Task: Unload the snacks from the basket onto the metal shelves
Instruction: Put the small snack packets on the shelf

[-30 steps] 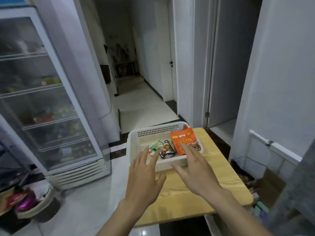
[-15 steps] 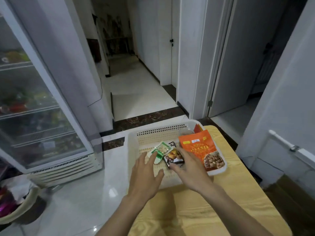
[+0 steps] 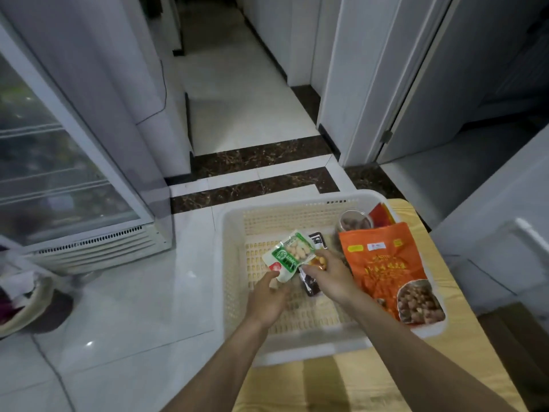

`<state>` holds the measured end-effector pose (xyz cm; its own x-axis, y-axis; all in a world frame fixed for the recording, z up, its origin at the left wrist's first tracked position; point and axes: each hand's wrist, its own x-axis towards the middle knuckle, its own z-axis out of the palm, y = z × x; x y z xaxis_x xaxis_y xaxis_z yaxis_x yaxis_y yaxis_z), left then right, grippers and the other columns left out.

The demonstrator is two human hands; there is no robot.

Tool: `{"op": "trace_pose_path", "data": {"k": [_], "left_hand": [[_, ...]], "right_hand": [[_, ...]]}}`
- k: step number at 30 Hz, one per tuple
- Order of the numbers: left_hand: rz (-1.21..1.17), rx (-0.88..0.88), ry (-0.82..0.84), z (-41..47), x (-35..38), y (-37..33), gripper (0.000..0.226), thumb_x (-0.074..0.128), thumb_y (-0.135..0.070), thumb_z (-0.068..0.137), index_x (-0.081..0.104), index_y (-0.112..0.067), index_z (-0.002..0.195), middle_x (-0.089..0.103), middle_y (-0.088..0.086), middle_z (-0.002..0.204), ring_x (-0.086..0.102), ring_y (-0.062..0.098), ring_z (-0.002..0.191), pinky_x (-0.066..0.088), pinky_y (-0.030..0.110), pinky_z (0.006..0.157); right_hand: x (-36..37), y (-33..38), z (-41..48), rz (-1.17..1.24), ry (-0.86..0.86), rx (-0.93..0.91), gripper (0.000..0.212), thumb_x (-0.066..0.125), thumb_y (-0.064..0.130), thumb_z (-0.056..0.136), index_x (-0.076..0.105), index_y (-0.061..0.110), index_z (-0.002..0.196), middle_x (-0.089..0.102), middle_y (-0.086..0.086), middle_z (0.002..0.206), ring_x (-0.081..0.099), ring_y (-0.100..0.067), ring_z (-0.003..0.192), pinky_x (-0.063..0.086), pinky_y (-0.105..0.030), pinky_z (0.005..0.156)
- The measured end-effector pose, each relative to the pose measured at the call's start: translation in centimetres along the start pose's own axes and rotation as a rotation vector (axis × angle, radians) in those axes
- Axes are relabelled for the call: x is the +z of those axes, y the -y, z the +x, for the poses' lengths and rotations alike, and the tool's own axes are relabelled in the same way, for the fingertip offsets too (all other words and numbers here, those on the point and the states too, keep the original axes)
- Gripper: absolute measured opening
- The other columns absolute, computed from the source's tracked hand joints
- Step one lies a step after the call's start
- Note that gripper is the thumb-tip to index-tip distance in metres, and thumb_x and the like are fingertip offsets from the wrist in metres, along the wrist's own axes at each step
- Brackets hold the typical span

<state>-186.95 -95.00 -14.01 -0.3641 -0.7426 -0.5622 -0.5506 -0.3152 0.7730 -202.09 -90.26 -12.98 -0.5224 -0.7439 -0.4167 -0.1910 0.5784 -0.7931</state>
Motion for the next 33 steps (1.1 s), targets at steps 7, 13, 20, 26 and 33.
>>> {"op": "trace_pose_path", "data": {"k": [7, 13, 20, 26, 33], "left_hand": [[-0.515, -0.363, 0.009, 4.4, 1.9, 1.3, 0.017, 0.056, -0.013, 0.092, 0.058, -0.018, 0.109, 0.062, 0.011, 0.098, 0.059, 0.025, 0.083, 0.052, 0.035, 0.075], [-0.757, -0.433, -0.058, 7.2, 2.5, 1.3, 0.011, 0.059, -0.005, 0.094, 0.061, -0.01, 0.104, 0.065, 0.011, 0.091, 0.061, 0.022, 0.082, 0.052, 0.032, 0.075], [-0.758, -0.334, -0.278, 8.1, 2.3, 1.6, 0.029, 0.075, 0.0, 0.08, 0.066, -0.004, 0.107, 0.071, 0.016, 0.1, 0.07, 0.022, 0.089, 0.057, 0.027, 0.078], [-0.63, -0.176, -0.53, 8.2, 0.3, 0.4, 0.016, 0.076, -0.002, 0.079, 0.074, -0.018, 0.083, 0.072, 0.004, 0.103, 0.068, 0.024, 0.098, 0.056, 0.038, 0.089], [-0.48, 0.145, -0.285, 6.1, -2.9, -2.9, 0.023, 0.066, 0.006, 0.085, 0.075, -0.014, 0.08, 0.072, 0.007, 0.103, 0.069, 0.028, 0.095, 0.058, 0.046, 0.086]], "right_hand": [[2.3, -1.7, 7.3, -0.026, 0.033, 0.111, 0.052, 0.068, 0.02, 0.09, 0.048, 0.005, 0.136, 0.06, -0.015, 0.124, 0.061, -0.024, 0.095, 0.047, -0.027, 0.071], [3.3, -3.1, 11.1, -0.107, 0.052, 0.121, 0.042, 0.069, 0.016, 0.087, 0.054, 0.011, 0.126, 0.063, -0.017, 0.117, 0.053, -0.021, 0.07, 0.038, -0.023, 0.053], [4.4, -3.4, 10.3, -0.247, -0.026, 0.021, 0.031, 0.072, 0.021, 0.084, 0.062, 0.014, 0.113, 0.061, -0.007, 0.117, 0.058, -0.025, 0.11, 0.05, -0.038, 0.094], [3.4, -2.1, 7.2, -0.049, 0.138, 0.017, 0.039, 0.069, 0.023, 0.09, 0.05, 0.016, 0.123, 0.067, -0.003, 0.116, 0.064, -0.018, 0.106, 0.05, -0.024, 0.075], [-0.5, 1.1, 4.3, 0.012, 0.108, -0.215, 0.088, 0.081, 0.026, 0.078, 0.028, 0.035, 0.148, 0.038, 0.011, 0.146, 0.033, -0.009, 0.134, 0.031, -0.041, 0.112]]}}
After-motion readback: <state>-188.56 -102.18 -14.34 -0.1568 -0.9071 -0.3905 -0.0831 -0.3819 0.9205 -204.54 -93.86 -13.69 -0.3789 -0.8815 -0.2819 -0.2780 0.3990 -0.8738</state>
